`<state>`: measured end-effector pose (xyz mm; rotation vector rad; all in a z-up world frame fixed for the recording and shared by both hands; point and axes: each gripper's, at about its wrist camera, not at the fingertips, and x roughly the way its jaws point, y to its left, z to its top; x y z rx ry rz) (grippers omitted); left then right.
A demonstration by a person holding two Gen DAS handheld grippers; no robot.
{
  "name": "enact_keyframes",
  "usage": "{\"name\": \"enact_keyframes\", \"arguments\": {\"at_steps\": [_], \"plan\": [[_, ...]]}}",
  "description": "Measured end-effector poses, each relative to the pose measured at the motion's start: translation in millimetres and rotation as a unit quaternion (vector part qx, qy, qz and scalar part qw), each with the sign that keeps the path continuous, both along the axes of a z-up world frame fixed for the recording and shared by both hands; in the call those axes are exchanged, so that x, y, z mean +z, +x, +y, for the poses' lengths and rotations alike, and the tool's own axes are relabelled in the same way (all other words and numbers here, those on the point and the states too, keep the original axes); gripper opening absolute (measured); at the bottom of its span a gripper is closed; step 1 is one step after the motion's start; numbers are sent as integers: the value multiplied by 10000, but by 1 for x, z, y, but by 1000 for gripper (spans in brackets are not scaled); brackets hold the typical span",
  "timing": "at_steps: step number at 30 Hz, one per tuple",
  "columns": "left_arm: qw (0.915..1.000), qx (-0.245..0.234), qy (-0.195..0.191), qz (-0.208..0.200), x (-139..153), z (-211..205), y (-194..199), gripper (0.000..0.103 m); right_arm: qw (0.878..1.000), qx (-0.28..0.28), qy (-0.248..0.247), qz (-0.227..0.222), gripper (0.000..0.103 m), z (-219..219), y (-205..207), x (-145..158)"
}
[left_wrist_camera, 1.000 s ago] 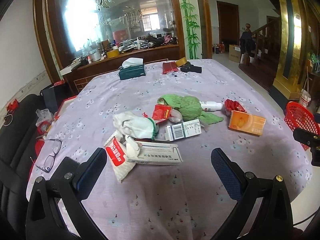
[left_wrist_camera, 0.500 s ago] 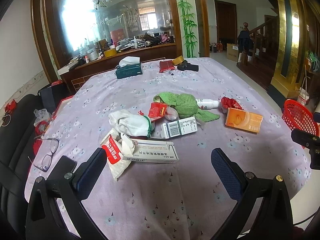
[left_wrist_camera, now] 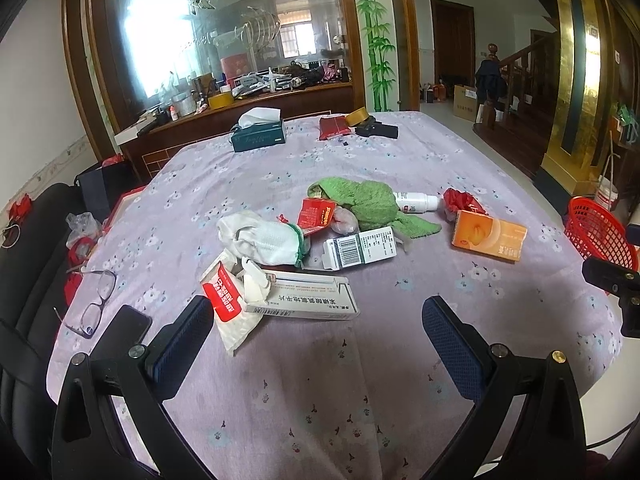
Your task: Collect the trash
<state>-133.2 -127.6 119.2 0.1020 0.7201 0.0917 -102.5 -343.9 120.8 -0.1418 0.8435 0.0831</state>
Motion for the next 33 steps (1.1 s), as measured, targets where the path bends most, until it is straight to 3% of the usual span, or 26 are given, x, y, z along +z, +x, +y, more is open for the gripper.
{"name": "enact_keyframes", "arguments": {"at_steps": [15,20,24,33], "plan": [[9994,248,-115,209,-9,15,6,103,9997,153,66,162,103,4,12,-6],[9954,559,-540,554,-20,43,11,103,9975,488,302,423,101,3,33,-16],[9919,771,-754,672,-25,64,9,103,9930,779,550,701,92,-2,58,-24],[9863,824,-1179,805,-24,96,12,96,9786,1773,-398,967,91,14,131,-60]]}}
